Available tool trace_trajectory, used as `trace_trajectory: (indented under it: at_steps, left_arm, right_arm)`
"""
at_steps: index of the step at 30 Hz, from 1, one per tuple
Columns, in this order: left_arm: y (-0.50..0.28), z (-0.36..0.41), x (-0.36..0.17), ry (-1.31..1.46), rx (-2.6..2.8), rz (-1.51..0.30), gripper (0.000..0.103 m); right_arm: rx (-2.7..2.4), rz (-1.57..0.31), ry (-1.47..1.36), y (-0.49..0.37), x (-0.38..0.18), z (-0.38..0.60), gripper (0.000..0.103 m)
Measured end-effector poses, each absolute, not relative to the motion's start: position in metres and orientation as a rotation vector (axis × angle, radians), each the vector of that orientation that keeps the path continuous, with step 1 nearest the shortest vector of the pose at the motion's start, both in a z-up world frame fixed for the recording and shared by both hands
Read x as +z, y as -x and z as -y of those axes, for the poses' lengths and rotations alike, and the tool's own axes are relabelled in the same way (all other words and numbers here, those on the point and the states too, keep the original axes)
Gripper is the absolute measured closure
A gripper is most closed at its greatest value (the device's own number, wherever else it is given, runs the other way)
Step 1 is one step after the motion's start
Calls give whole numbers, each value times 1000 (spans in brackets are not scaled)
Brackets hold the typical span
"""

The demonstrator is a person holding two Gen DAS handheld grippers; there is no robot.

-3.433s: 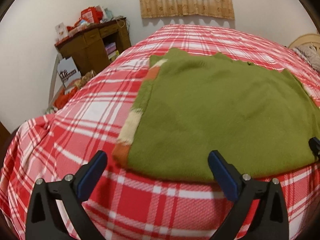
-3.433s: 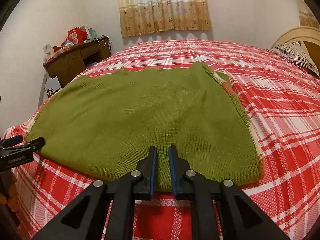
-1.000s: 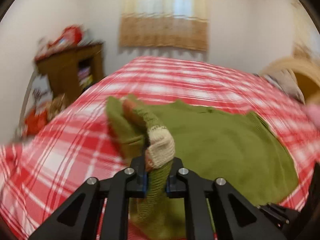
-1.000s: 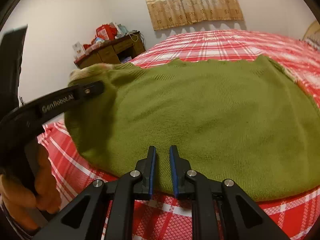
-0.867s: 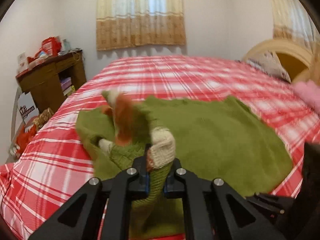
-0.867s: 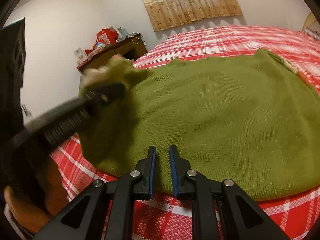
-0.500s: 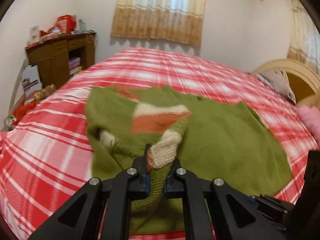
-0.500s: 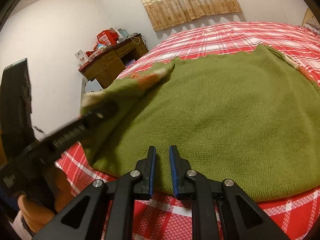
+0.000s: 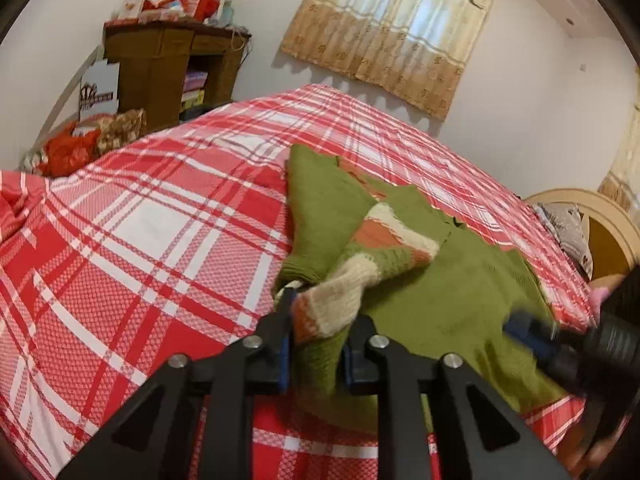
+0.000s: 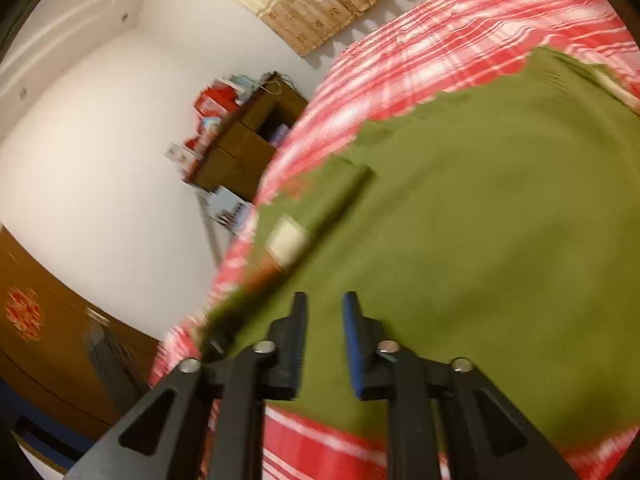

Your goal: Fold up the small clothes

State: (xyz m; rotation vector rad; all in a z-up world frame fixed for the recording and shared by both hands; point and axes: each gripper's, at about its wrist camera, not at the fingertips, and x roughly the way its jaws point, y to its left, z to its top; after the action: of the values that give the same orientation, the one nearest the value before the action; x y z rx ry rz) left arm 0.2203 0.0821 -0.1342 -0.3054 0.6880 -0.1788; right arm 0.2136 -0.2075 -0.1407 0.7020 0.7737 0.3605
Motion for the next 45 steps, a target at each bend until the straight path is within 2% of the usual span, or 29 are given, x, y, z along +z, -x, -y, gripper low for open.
trace_trajectory:
  at_steps: [2,3,4,5,7,8,9,10,12,19,20,22,24,25,29,32,37,38,40,41,44,45]
  left_arm:
    - [-217,-82,-135,298,-178,-670,68]
    - [-215,-85,-136,308,-176,-670,62]
    - [-215,-89,-139,324,-170,-675,51]
    - [-217,-97,-142,353,-162,-687,49]
    - [-219,-108,-146,422,-183,-686,49]
    - [-220,-112,-146,442,-186,-680,49]
    - [-221,-112,-147,444,-184,-679,49]
    - [-220,-109,-147,429,-179,-677,49]
    - [-220,-104,-146,405,-171,-671,48]
    - [-218,-107,-148,434,-191,-649,45]
    - [-218,-110,-149,452,-201,-647,45]
    - [-217,-114,-150,481,-218,-639,45]
    - [-216,-117,-150,502,-232,-631,45]
    - [-215,-118,-150,509,-236,-627,45]
    - [-212,-119,-149,533,-259,-610,36]
    - [-213,-115,-148,512,-253,-618,35]
    - [-208,-115,-148,517,-229,-622,35]
    - [-208,-113,-148,504,-217,-623,35]
    - [-212,-107,-147,470,-197,-645,34]
    - [-214,-103,-145,445,-183,-658,34]
    - [-220,-96,-144,398,-163,-680,36]
    - [-220,-96,-143,392,-162,-684,36]
  right_arm:
    - [376,-765,-688,-233,-134,198,51]
    - [357,-770,-664,-246,-133,192,51]
    - [344,-782,-649,-257,-134,187,51]
    - [367,-800,-643,-273,-137,179,51]
    - [370,-852,-601,-294,-145,166,57]
    - [344,-885,-553,-309,-148,155,72]
    - [347,-895,-529,-319,-149,149,77]
    - [347,-903,-498,-328,-149,142,77]
    - [337,-901,-432,-345,-143,125,87]
    - [610,-828,-478,-390,-105,76,86]
    - [600,-837,-449,-392,-101,71,83]
    - [532,-853,-377,-389,-100,65,69]
    - [491,-868,-348,-380,-105,62,46]
    - [474,-884,-323,-377,-108,58,43]
    - [443,-935,-141,-383,-122,32,42]
    - [427,-995,-12,-386,-138,15,42]
    - [407,-985,185,-389,-151,-4,42]
    - [408,-988,225,-389,-152,-7,43]
    - [387,-986,282,-389,-153,-9,56]
    - [370,-983,296,-389,-153,-5,68]
    - [389,-998,188,-392,-146,12,87]
    - [401,-1003,130,-392,-143,20,90]
